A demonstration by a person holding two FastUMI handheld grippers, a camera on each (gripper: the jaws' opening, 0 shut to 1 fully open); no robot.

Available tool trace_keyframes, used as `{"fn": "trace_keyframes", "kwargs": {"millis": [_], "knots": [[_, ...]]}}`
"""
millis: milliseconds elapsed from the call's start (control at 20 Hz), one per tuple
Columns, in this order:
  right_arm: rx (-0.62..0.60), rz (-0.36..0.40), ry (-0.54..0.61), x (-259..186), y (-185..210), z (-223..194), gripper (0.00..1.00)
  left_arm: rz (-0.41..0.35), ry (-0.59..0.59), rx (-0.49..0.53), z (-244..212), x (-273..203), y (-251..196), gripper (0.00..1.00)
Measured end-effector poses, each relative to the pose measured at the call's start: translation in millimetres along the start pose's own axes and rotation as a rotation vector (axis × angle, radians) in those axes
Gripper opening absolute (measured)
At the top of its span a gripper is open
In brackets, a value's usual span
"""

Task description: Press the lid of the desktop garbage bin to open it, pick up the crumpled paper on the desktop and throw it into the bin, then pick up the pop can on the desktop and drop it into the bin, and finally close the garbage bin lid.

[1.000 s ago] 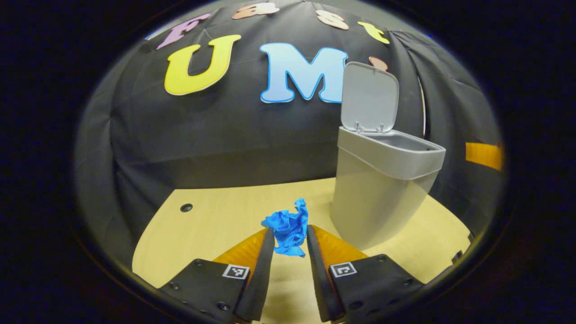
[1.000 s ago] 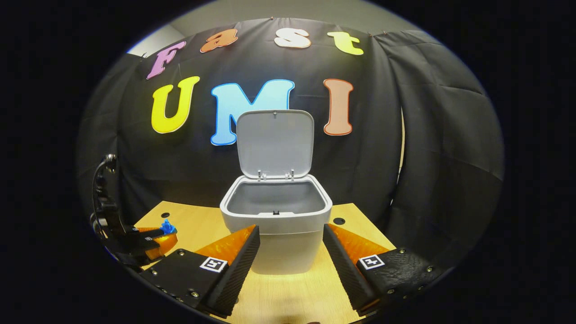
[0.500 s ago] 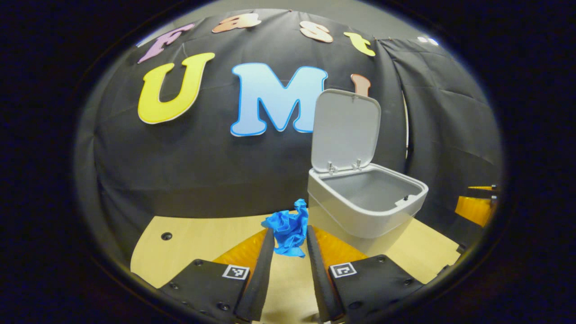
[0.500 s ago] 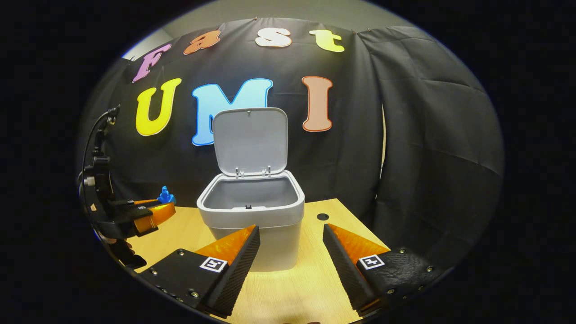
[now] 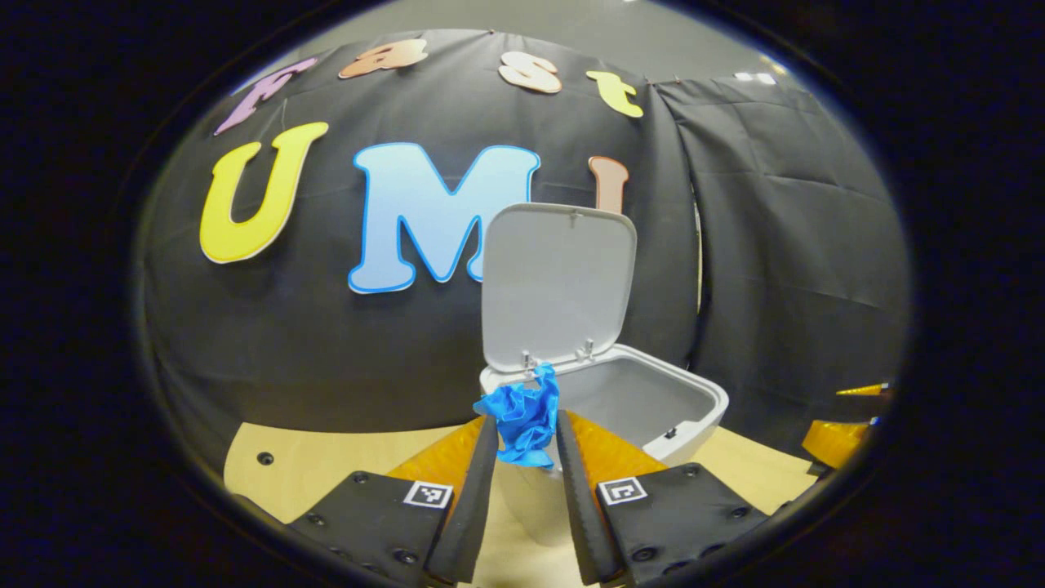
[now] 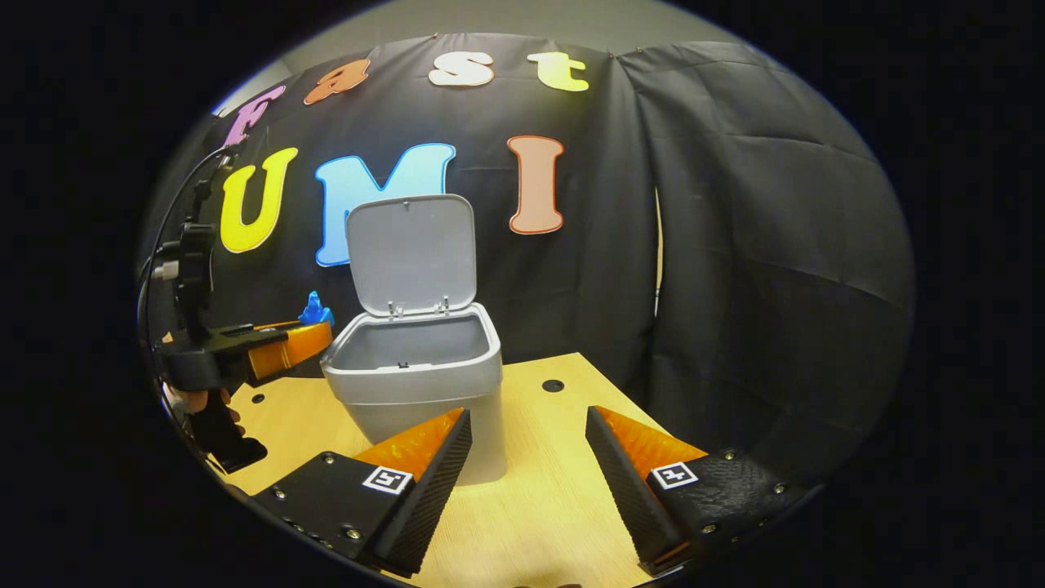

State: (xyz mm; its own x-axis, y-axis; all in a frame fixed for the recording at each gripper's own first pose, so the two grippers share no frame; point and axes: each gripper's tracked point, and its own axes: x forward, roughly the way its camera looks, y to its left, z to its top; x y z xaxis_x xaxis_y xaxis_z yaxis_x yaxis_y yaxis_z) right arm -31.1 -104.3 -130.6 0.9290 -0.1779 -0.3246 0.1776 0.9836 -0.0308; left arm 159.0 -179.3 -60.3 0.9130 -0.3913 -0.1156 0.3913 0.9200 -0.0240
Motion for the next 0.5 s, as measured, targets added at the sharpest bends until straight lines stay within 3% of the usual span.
{"fn": "trace_keyframes", "kwargs": {"millis": [250,300,400,500], "knots": [[0.01,-0.029,0.011,-7,-12,-6,0.91,-0.024,-0.01,0.029,9,19,-20,0.48],[0.011,-0.033,0.013,-8,-14,-9,0.91,-0.028,-0.008,0.031,7,21,-22,0.56],[0.017,-0.039,0.016,-9,-17,-10,0.91,-0.04,-0.014,0.024,9,22,-27,0.87],[0.021,-0.039,0.019,-10,-17,-11,0.91,-0.039,-0.01,0.019,6,22,-27,0.94]]}}
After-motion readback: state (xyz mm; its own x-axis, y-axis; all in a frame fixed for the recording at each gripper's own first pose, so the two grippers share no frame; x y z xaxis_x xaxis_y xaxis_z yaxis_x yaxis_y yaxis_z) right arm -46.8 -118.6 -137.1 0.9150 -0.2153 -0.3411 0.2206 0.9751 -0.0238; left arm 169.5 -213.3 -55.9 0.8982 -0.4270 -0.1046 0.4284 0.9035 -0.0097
